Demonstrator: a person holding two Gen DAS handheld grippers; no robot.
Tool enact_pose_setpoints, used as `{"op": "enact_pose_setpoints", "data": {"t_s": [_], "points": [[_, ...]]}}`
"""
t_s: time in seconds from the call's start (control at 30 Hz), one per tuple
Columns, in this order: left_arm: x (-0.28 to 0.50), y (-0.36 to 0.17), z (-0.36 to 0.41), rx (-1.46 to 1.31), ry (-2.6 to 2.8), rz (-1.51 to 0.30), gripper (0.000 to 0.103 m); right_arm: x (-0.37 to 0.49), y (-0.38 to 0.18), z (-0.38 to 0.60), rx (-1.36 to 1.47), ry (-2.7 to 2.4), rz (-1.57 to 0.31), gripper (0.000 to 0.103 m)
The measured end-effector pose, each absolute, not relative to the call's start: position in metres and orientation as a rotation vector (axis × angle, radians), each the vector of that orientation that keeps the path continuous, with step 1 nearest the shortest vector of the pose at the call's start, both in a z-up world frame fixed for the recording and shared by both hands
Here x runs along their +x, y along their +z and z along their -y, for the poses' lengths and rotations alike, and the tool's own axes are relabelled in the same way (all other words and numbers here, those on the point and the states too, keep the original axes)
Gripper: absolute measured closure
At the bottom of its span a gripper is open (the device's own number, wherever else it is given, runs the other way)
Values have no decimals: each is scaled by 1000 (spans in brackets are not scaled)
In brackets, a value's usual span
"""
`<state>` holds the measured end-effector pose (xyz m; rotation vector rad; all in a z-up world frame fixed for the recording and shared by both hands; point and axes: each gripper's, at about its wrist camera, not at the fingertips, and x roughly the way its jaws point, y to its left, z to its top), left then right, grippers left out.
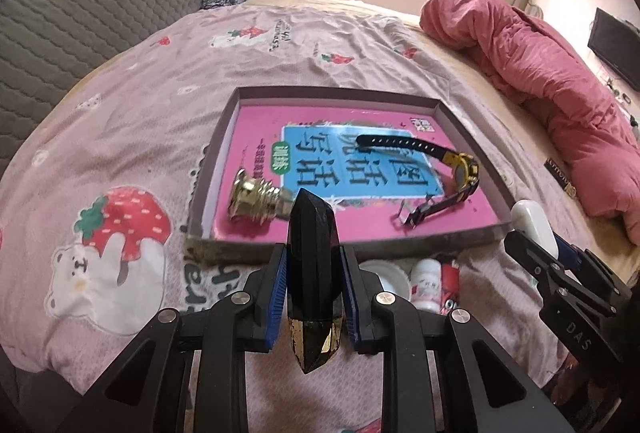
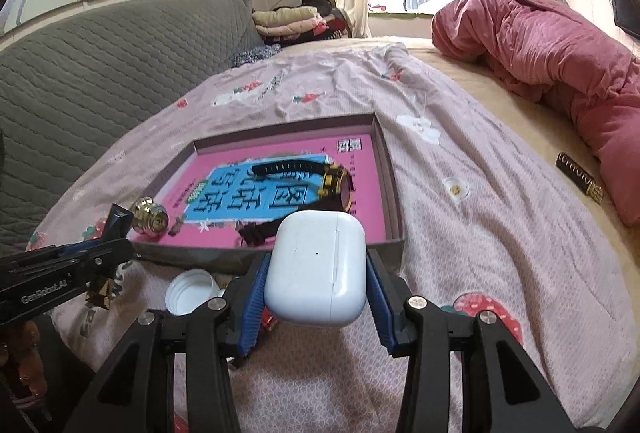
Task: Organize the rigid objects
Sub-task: 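Lift the pen with the left tool while the right tool carries the earbud case over the tray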
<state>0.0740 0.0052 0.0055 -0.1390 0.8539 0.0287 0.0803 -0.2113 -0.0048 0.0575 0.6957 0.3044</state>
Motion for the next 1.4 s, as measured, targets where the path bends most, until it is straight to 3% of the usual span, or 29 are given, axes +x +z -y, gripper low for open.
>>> {"op": "enact_pose_setpoints", "data": {"t_s": [1.4], "points": [[131,3,16,-84,-29,-818,78,124,0,223,99,292,-637,57]]}}
